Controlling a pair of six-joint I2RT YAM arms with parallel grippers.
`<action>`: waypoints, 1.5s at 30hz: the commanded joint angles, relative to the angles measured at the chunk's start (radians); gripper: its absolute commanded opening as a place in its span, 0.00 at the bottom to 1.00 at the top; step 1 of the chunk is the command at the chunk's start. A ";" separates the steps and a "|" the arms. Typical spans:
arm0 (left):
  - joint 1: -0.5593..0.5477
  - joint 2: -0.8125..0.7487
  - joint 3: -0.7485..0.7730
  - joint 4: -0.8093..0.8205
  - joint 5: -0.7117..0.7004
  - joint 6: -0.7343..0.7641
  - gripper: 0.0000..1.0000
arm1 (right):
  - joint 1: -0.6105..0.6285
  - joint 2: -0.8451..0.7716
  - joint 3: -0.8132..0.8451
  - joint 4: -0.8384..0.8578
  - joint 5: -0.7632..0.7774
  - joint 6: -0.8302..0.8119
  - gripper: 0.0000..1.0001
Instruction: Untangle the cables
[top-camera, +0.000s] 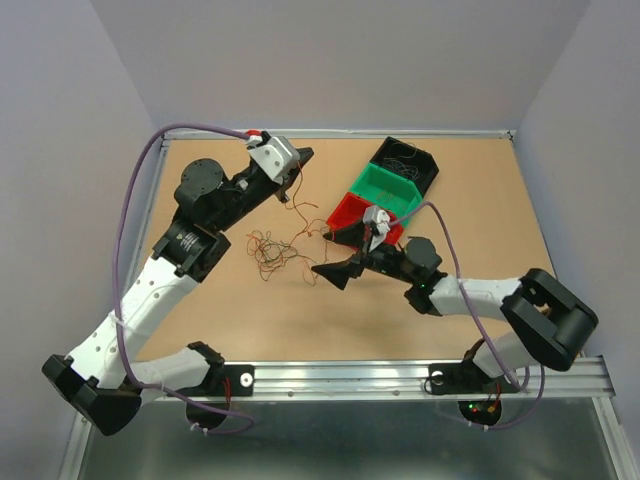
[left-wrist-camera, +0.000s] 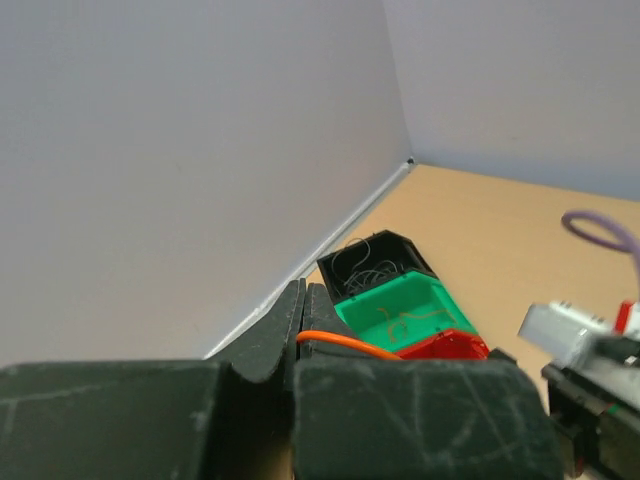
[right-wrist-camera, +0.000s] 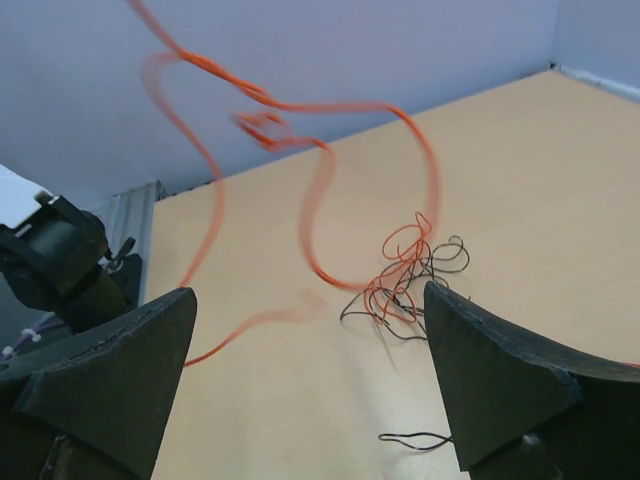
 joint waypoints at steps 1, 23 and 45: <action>-0.002 -0.016 -0.063 0.102 0.040 0.031 0.00 | 0.004 -0.137 -0.064 -0.080 0.084 -0.046 1.00; -0.004 0.120 -0.215 0.127 0.221 -0.072 0.00 | 0.004 -0.449 -0.133 -0.323 0.166 -0.185 1.00; -0.004 0.252 -0.135 0.010 0.203 -0.117 0.00 | 0.021 -0.187 0.101 -0.343 0.216 -0.349 1.00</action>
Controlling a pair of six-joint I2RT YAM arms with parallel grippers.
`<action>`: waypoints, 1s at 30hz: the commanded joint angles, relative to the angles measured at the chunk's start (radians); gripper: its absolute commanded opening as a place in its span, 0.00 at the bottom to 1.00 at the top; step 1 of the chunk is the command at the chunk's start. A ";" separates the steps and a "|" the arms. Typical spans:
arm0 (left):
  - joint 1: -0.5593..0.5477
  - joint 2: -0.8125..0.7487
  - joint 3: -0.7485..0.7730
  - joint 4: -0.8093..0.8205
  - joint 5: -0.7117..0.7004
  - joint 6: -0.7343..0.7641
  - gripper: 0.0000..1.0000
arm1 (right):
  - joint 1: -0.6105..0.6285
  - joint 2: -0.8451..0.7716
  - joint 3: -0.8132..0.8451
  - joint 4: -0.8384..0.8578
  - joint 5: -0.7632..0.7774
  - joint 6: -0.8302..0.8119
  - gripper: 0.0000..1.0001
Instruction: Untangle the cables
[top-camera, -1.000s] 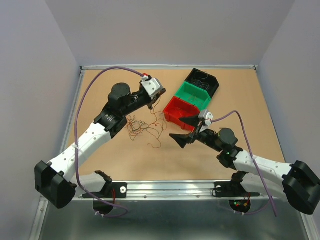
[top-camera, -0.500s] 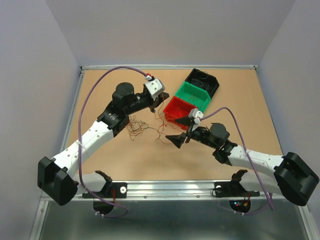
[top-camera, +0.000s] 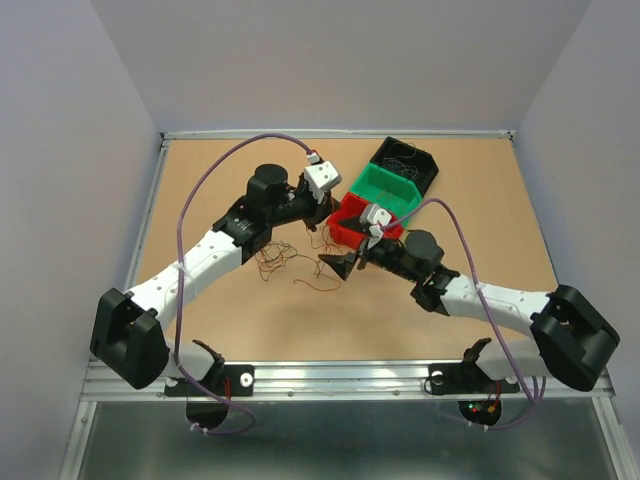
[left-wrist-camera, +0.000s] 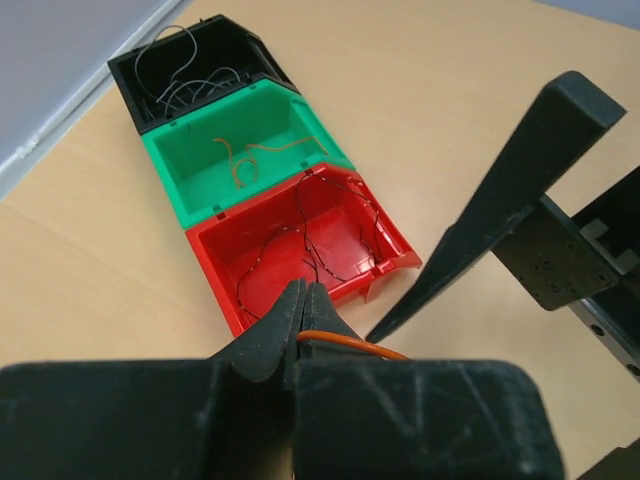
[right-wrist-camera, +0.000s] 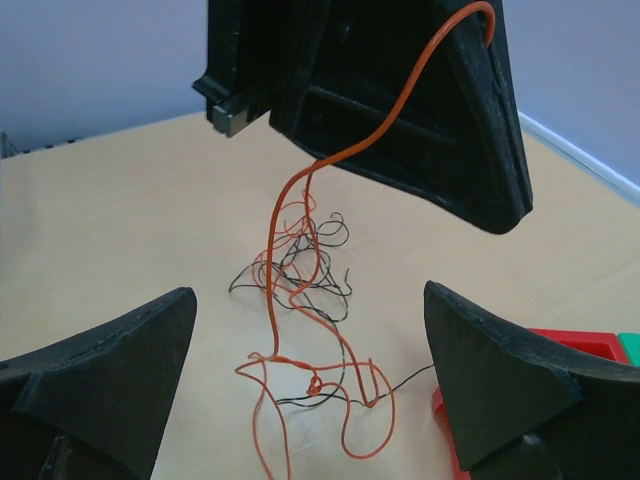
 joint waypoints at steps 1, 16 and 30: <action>-0.003 -0.023 0.058 0.010 0.027 -0.015 0.00 | 0.006 0.072 0.104 0.004 0.033 -0.057 1.00; -0.002 -0.052 0.056 -0.015 0.121 -0.013 0.00 | 0.007 0.276 0.211 -0.012 0.019 -0.112 0.75; 0.096 -0.023 0.033 0.066 0.026 -0.067 0.00 | 0.007 0.125 0.110 -0.028 -0.177 -0.074 0.01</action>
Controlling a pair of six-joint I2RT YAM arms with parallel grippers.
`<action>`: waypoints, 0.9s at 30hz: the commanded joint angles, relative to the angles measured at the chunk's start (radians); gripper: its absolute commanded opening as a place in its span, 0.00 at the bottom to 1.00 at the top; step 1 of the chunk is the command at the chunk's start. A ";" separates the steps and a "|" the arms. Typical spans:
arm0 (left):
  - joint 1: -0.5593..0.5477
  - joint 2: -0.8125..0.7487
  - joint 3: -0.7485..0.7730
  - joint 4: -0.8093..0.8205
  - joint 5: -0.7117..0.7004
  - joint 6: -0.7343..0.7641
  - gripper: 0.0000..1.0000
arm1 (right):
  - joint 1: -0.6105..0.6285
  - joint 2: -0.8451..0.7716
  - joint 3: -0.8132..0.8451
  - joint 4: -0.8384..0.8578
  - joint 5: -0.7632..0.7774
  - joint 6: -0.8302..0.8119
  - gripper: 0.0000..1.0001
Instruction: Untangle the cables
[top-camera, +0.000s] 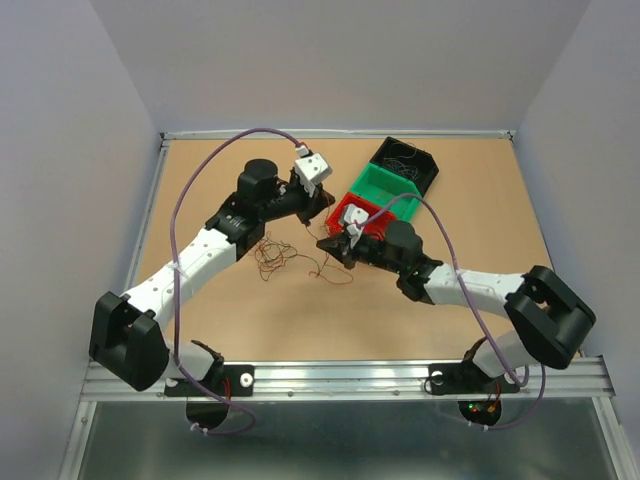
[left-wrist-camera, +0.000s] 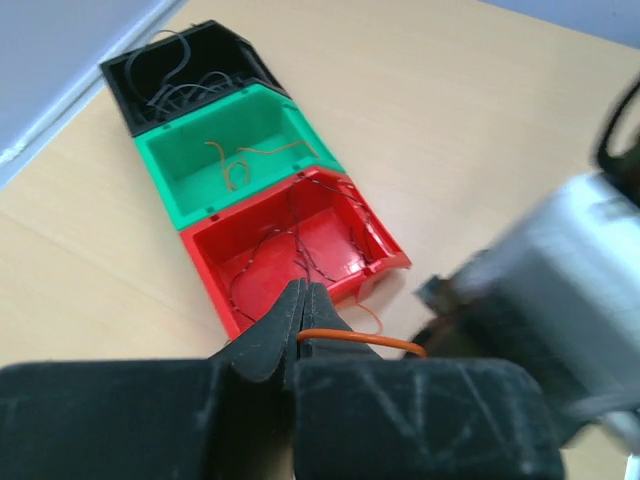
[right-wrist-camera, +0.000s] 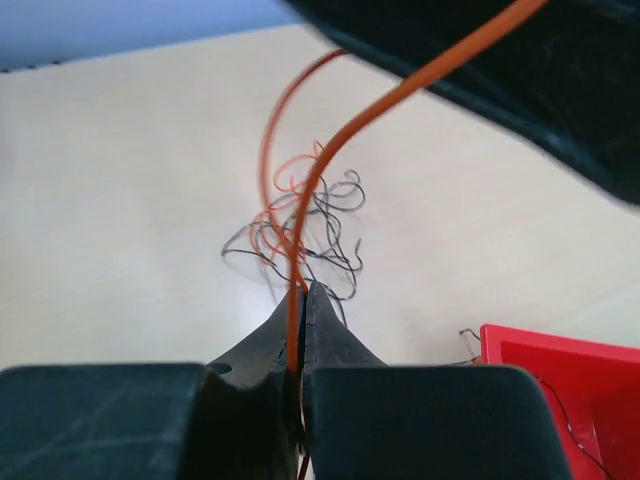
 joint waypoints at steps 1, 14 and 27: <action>0.087 -0.004 0.029 0.086 0.004 -0.057 0.00 | 0.007 -0.137 -0.056 0.041 -0.121 0.023 0.01; 0.210 0.266 0.153 -0.011 0.213 -0.054 0.24 | 0.006 -0.418 -0.024 0.027 0.052 0.193 0.01; 0.273 0.149 0.015 0.170 0.363 -0.047 0.79 | -0.167 -0.182 0.457 -0.418 0.370 0.262 0.00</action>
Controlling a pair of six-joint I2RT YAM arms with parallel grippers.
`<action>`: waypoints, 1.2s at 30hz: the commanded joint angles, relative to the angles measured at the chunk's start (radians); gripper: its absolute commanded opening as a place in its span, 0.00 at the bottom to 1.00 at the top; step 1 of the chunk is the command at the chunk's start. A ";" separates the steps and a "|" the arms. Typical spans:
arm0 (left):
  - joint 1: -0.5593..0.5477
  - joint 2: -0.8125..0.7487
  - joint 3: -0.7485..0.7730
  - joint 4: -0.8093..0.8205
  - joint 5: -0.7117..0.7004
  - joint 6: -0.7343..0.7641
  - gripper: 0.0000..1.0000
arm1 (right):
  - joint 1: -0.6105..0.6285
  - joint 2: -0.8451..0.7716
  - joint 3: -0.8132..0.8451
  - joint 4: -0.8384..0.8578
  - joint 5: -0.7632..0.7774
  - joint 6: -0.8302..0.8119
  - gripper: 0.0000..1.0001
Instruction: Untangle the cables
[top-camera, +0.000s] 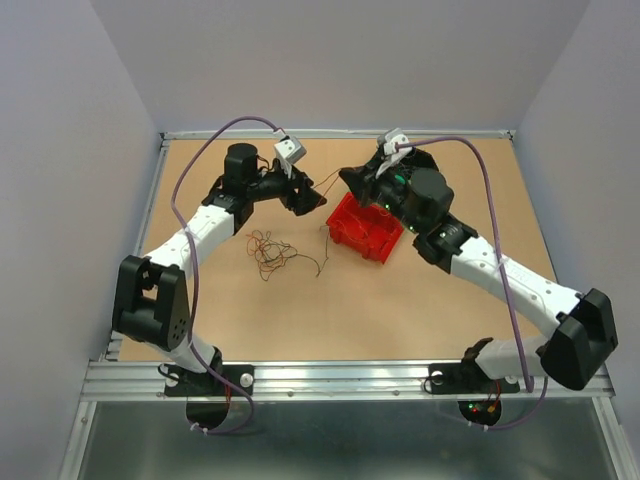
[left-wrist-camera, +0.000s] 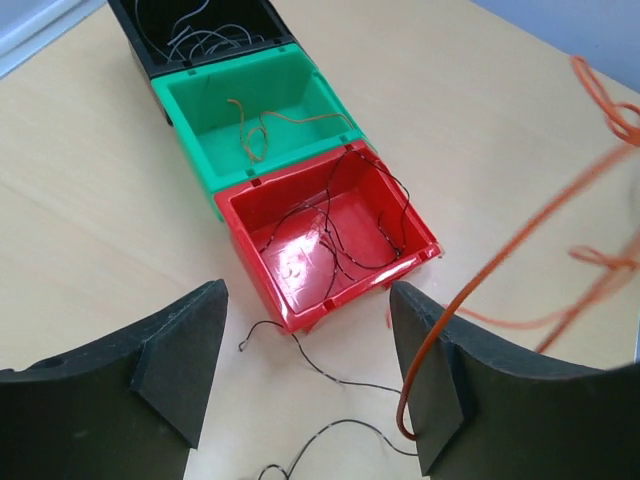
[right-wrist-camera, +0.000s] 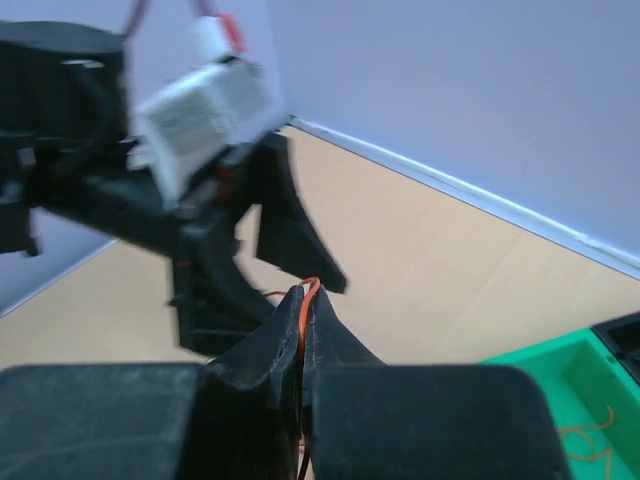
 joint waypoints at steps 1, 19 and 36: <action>0.018 -0.106 -0.065 0.092 0.085 0.050 0.80 | -0.130 0.057 0.117 -0.031 -0.034 0.069 0.01; 0.018 -0.397 -0.322 0.402 -0.191 0.001 0.86 | -0.217 0.228 0.297 -0.154 -0.137 0.021 0.01; 0.018 -0.414 -0.352 0.436 -0.182 0.001 0.86 | -0.375 0.383 0.372 0.116 -0.041 0.014 0.01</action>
